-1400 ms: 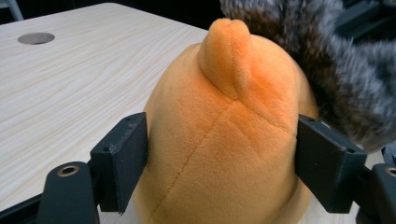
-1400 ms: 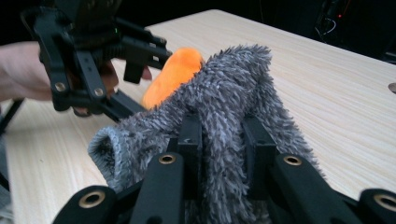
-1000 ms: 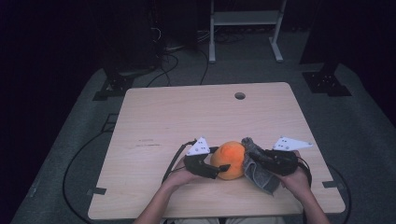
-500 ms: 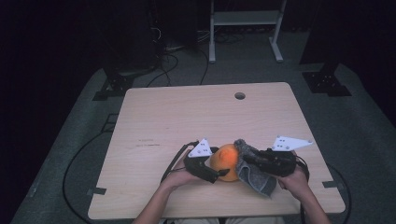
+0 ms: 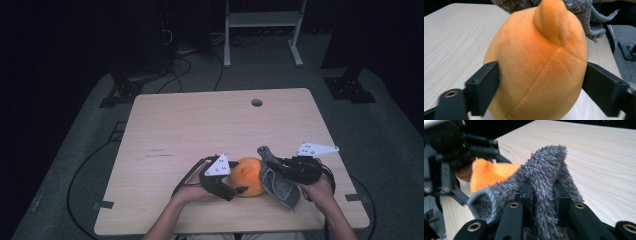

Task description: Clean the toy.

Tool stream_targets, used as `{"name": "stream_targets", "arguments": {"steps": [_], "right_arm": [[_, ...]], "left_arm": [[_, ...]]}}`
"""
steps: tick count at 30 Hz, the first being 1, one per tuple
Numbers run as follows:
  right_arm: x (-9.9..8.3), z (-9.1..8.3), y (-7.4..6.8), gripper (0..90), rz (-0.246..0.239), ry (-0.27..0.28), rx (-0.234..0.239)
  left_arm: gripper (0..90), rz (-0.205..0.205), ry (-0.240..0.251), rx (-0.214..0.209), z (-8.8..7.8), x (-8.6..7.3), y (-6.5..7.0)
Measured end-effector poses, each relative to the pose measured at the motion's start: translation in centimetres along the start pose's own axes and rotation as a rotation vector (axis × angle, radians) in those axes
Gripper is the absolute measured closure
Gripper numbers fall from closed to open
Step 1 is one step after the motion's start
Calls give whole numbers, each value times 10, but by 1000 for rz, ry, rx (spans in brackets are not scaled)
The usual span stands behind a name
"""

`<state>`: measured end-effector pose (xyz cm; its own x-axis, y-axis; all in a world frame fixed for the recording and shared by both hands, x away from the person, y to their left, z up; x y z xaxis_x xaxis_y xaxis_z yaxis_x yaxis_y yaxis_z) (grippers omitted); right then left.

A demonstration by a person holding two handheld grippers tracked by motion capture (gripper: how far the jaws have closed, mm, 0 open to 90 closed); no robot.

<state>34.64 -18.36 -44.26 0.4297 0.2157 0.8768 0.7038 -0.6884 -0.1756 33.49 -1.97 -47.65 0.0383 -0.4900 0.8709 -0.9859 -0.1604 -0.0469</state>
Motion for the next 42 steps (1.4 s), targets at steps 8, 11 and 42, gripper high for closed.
{"name": "stream_targets", "arguments": {"steps": [8, 11, 42], "right_arm": [[17, 3, -39, 728, -196, -22, 36], [7, 3, -20, 728, -128, -27, 20], [-25, 0, 18, 721, 73, -19, 11]], "left_arm": [[243, 128, -58, -32, 2, -2, 14], [243, 121, -49, -37, 0, -3, 13], [239, -60, 17, -11, -13, -14, -11]]}}
Point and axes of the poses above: each handheld gripper's, and its own axes: z roughly forward along the jaws, x roughly out of its top, y roughly to its right, the point moved 8 cm from there along z, roughly forward along the jaws, and after that the axes turned 5 degrees about -x, right-handed, at the moved point
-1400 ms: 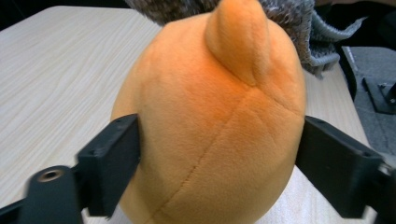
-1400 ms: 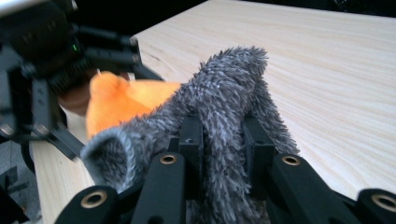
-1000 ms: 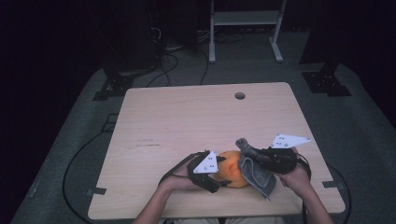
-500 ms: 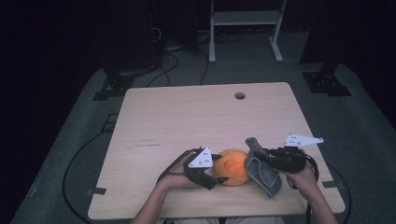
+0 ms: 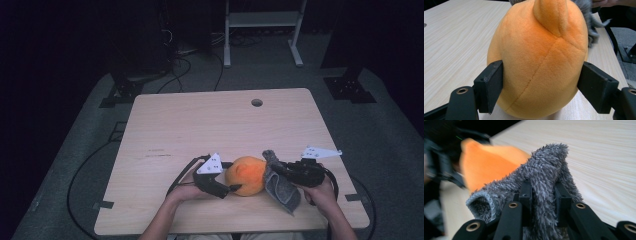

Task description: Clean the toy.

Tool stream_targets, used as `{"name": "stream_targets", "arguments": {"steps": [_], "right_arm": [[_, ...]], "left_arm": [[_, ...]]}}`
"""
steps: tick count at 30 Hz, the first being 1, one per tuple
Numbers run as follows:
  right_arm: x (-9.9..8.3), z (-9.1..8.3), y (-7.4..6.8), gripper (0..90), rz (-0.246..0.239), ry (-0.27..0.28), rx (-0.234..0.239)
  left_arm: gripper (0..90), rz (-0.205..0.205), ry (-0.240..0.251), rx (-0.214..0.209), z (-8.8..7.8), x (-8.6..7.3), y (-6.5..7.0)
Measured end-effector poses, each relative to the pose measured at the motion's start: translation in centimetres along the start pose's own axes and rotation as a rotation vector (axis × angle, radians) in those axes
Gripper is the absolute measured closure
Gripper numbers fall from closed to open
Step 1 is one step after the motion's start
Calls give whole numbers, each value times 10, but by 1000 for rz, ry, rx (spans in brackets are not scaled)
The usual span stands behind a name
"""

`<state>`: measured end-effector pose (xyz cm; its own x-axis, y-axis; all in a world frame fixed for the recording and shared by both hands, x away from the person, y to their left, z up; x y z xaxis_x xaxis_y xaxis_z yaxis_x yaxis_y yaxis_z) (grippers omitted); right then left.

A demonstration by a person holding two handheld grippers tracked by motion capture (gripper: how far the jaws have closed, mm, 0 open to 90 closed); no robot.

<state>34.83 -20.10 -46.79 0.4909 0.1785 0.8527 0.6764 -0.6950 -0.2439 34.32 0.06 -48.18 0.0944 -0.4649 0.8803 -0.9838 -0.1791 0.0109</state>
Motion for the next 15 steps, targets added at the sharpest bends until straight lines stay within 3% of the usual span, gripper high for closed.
{"name": "stream_targets", "arguments": {"steps": [2, 8, 11, 15], "right_arm": [[-2, -2, 4, 722, -9, -7, -23], [1, 4, 0, 715, -10, -9, -5], [1, 4, 1, 715, 7, -7, 8], [2, 9, -1, 721, 15, -3, 15]], "left_arm": [[235, -5, 2, -2, -1, -1, 0], [177, -53, 22, 9, 0, -4, -4], [114, -78, 9, 7, 5, -6, -4], [92, -77, 2, 14, 9, -5, -2]]}}
Point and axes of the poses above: each handheld gripper's, and its own axes: z roughly forward along the jaws, x roughly out of its top, y roughly to its right, the point moved 8 cm from there along z, roughly forward along the jaws, and after that the axes turned 5 degrees about -x, right-handed, at the moved point
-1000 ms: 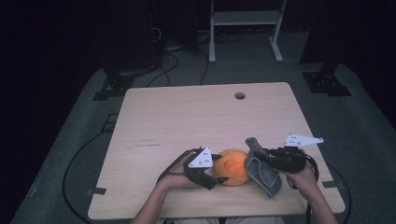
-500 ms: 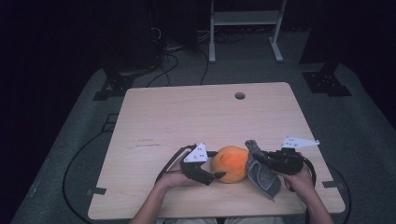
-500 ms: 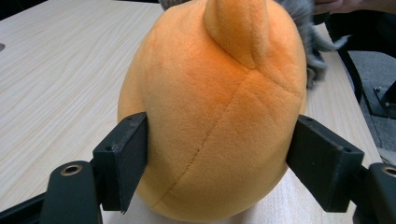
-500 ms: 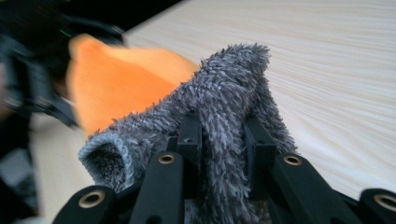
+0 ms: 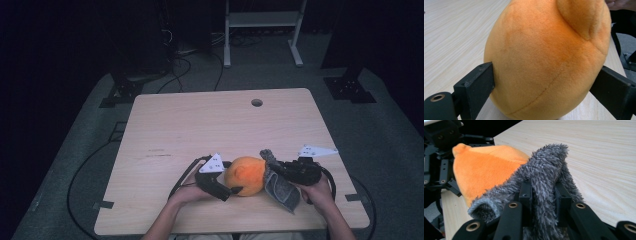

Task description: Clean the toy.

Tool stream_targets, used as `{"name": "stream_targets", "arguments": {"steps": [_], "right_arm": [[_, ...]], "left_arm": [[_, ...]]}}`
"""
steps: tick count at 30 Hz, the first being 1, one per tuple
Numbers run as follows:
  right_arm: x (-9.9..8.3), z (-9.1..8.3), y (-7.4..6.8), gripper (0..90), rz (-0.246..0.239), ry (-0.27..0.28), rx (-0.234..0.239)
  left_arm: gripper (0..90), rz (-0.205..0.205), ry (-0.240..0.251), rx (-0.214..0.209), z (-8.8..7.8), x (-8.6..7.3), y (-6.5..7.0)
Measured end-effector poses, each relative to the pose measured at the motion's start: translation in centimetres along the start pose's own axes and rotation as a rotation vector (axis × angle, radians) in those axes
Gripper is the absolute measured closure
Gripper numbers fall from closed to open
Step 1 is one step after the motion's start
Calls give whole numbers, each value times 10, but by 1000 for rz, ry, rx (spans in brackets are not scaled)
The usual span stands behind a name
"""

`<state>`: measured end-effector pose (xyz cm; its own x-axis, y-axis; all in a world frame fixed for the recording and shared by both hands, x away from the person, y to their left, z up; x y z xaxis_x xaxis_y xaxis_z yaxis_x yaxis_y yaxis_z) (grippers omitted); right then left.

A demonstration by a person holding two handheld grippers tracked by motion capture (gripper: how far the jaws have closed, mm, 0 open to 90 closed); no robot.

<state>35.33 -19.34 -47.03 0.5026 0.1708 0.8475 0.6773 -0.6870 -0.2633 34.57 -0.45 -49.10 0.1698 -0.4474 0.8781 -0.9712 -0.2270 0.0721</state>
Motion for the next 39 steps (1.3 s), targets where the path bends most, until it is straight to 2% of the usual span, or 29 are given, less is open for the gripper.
{"name": "stream_targets", "arguments": {"steps": [4, 7, 9, 10, 12, 13, 14, 16, 18, 20, 22, 25, 28, 29, 32, 34, 36, 37, 38, 39], "right_arm": [[-2, 2, 3, 722, 14, -9, -9], [-9, 2, 11, 720, -3, -67, -60], [-6, -1, 12, 722, 0, -49, -67], [-1, -5, 10, 722, -11, -30, -72], [12, -12, 1, 724, -27, 27, -47], [22, -17, -9, 724, -42, 69, -12], [27, -19, -18, 724, -57, 88, 12], [32, -18, -29, 723, -99, 90, 31], [28, -11, -35, 722, -146, 53, 16], [21, -5, -30, 722, -146, 33, -2], [16, -5, -18, 723, -112, 31, -14], [1, -7, 7, 722, -63, -12, -85], [0, -11, 13, 725, -55, -18, -118], [7, -14, 10, 725, -63, 3, -118], [29, -23, -10, 725, -92, 84, -81], [40, -25, -27, 725, -136, 106, -70], [47, -23, -51, 724, -215, 93, -55], [49, -19, -65, 725, -277, 73, -64], [49, -16, -73, 724, -308, 51, -70], [46, -10, -82, 722, -362, 5, -93]], "left_arm": [[209, -4, 22, -1, -3, 1, -1], [214, -10, 25, -4, -3, 1, -1], [203, -16, 27, -2, -2, 1, -1], [196, -18, 29, -2, -1, 1, -1], [181, -23, 32, -7, 1, 1, -1], [166, -30, 28, -11, 1, 0, -1], [153, -39, 30, -14, 2, 0, -1], [135, -35, 28, -11, 3, 0, -1], [134, -33, 22, -8, 2, 0, 0], [143, -26, 22, -4, 3, 1, 1], [201, -21, 31, 9, 4, 3, 2], [241, 1, 23, 21, 3, 5, 3], [271, -21, 53, 22, 1, 8, 2], [284, -26, 61, 23, 1, 9, 1], [291, -10, 56, 28, 3, 10, 3], [290, 19, 42, 37, 6, 11, 6], [285, 48, 25, 53, 10, 12, 11], [281, 62, 17, 58, 11, 13, 12], [279, 75, 4, 66, 12, 13, 15], [275, 83, -6, 71, 13, 12, 15]]}}
Point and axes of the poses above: each handheld gripper's, and its own axes: z roughly forward along the jaws, x roughly out of its top, y roughly to its right, the point moved 8 cm from there along z, roughly forward along the jaws, and after that the axes turned 5 degrees about -x, right-handed, at the moved point
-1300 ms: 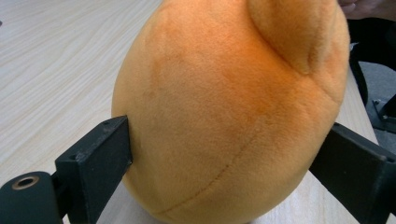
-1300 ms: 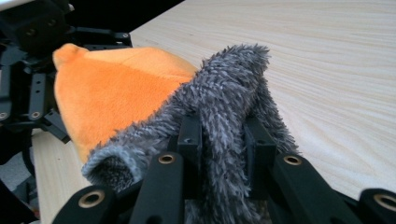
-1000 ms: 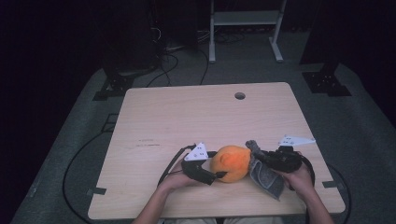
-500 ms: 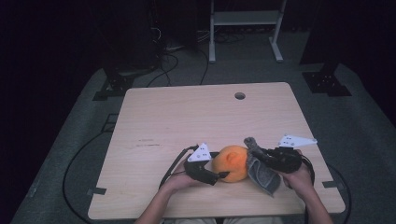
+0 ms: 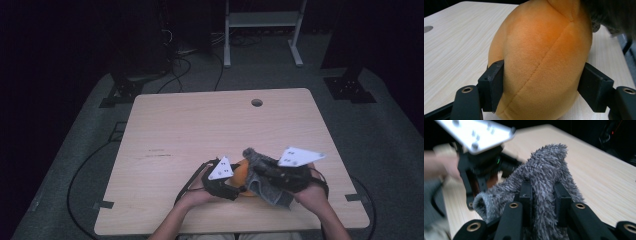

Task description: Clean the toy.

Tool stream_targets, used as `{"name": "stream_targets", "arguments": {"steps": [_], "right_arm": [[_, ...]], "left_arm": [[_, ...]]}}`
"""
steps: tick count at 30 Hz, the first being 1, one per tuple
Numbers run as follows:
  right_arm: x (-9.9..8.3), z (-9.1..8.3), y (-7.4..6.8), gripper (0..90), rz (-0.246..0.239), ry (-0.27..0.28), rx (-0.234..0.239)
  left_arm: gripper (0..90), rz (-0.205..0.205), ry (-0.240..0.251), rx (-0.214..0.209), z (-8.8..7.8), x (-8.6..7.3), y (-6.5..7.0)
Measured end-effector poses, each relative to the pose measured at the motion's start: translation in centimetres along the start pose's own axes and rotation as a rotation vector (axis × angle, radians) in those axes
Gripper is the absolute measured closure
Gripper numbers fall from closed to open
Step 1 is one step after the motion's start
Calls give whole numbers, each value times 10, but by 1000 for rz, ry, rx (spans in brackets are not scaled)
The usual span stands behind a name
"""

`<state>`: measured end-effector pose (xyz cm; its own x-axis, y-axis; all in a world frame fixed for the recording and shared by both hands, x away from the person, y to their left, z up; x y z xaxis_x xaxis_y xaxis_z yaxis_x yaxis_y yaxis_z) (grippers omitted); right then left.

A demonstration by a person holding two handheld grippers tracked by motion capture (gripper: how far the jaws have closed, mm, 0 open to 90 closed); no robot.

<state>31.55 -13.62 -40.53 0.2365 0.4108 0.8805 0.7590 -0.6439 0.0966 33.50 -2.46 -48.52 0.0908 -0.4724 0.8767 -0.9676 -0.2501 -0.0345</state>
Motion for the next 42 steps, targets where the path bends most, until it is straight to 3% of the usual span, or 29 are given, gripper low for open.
{"name": "stream_targets", "arguments": {"steps": [2, 6, 7, 8, 11, 13, 15, 17, 20, 21, 23, 26, 32, 36, 39, 42], "right_arm": [[-5, 7, -5, 724, -65, -72, -52], [-12, 3, 9, 726, -44, -99, -102], [-14, 2, 12, 726, -26, -99, -102], [-20, 0, 20, 727, 41, -81, -70], [-38, -2, 43, 730, 125, -103, -98], [-41, -7, 50, 730, 194, -67, -77], [-33, -11, 45, 729, 197, -18, -30], [-16, -13, 28, 726, 171, 48, 49], [-5, -8, 11, 722, 111, 44, 88], [-8, -3, 11, 722, 90, 31, 82], [-16, 3, 15, 723, 109, 16, 77], [-32, 3, 29, 723, 196, 27, 86], [-57, 1, 55, 722, 271, -3, 18], [-63, -1, 60, 724, 276, -15, 1], [-65, 0, 59, 724, 276, -17, -2], [-68, 0, 60, 722, 272, -24, -12]], "left_arm": [[273, 17, -11, 11, 1, -1, 2], [274, 10, 3, 8, 3, 1, 2], [274, -1, 12, 0, 3, 1, 2], [274, -3, 14, -1, 3, 0, 1], [271, -16, 20, -6, 2, 0, 0], [265, -21, 21, -11, 3, 0, 0], [258, -26, 21, -14, 4, 0, 0], [252, -27, 21, -21, 6, 0, 0], [252, -16, 19, -18, 5, 0, 2], [254, -12, 16, -17, 5, -1, 2], [259, -6, 14, -21, 4, -2, 2], [261, -13, 25, -26, 4, -3, 1], [229, -42, 44, -44, 3, -1, 0], [132, -68, 63, -50, 1, 6, -4], [77, -101, 43, -55, 9, 0, -7], [89, -76, 41, -43, 11, 0, -5]]}}
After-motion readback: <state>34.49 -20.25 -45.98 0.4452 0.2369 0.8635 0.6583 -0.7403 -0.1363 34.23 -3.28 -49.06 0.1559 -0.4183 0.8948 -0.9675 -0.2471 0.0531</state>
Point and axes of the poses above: each handheld gripper's, and its own axes: z roughly forward along the jaws, x roughly out of its top, y roughly to its right, the point moved 8 cm from there along z, roughly forward along the jaws, and after that the axes turned 5 degrees about -x, right-handed, at the moved point
